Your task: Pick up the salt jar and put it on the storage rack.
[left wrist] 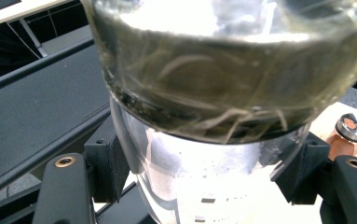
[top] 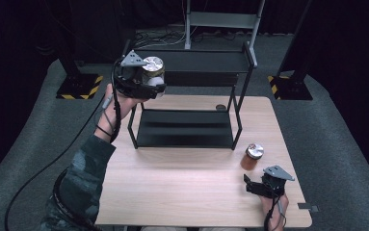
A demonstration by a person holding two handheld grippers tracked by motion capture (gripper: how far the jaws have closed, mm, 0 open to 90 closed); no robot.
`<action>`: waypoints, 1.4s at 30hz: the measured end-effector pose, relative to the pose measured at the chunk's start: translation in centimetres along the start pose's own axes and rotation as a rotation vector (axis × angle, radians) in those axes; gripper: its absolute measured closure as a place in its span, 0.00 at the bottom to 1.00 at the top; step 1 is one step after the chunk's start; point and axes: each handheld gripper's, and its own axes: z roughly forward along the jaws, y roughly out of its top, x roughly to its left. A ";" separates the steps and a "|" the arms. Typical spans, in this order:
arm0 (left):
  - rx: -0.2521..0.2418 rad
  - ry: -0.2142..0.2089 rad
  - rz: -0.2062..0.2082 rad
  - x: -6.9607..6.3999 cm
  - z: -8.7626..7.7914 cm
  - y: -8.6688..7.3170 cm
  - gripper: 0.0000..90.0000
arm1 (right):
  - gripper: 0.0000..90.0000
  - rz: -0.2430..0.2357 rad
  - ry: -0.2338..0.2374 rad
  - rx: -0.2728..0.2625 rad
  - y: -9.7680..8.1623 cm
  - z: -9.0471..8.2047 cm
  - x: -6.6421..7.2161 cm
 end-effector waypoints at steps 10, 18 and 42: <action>-0.013 0.003 0.001 0.2 -0.1 1.0 0.34 | 0.00 0.000 -0.002 -0.001 0.0 0.0 0.0; -0.013 0.013 -0.002 0.6 -0.3 2.0 0.34 | 0.00 0.002 -0.003 -0.002 0.0 0.0 0.0; 0.022 0.054 -0.003 1.5 0.3 5.4 0.34 | 0.00 -0.003 -0.006 -0.001 0.0 0.0 0.1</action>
